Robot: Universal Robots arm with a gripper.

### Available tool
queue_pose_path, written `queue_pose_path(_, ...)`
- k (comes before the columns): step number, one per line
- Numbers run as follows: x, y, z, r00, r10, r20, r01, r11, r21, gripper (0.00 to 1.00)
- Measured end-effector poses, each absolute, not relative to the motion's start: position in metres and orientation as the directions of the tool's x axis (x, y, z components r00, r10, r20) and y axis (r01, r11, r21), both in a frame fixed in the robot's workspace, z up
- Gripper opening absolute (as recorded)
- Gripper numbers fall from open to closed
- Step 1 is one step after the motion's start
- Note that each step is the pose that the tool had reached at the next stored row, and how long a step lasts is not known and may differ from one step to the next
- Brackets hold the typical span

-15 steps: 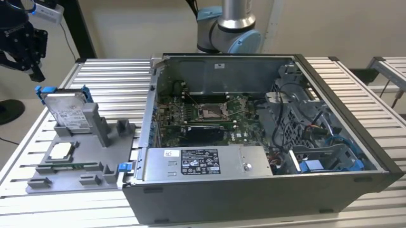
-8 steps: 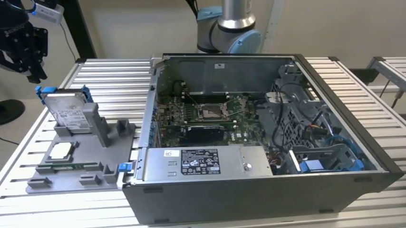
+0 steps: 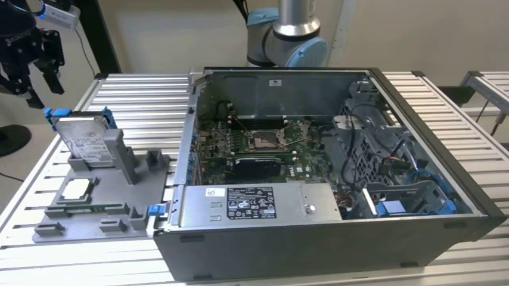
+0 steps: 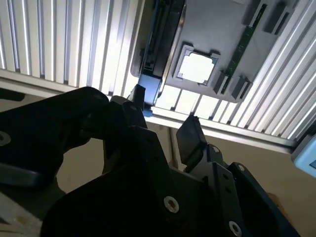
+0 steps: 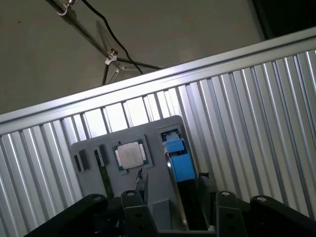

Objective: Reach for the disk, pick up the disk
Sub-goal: 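Pick up the disk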

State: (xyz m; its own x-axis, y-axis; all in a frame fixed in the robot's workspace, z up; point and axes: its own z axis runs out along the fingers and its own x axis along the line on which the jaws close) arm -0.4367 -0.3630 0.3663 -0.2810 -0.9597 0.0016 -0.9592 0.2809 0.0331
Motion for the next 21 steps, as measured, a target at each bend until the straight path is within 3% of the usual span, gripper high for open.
queue_pose_path(21, -0.433, -0.359, 0.331, -0.158, -0.987, 0.005, -0.987, 0.158, 0.028, 1.0)
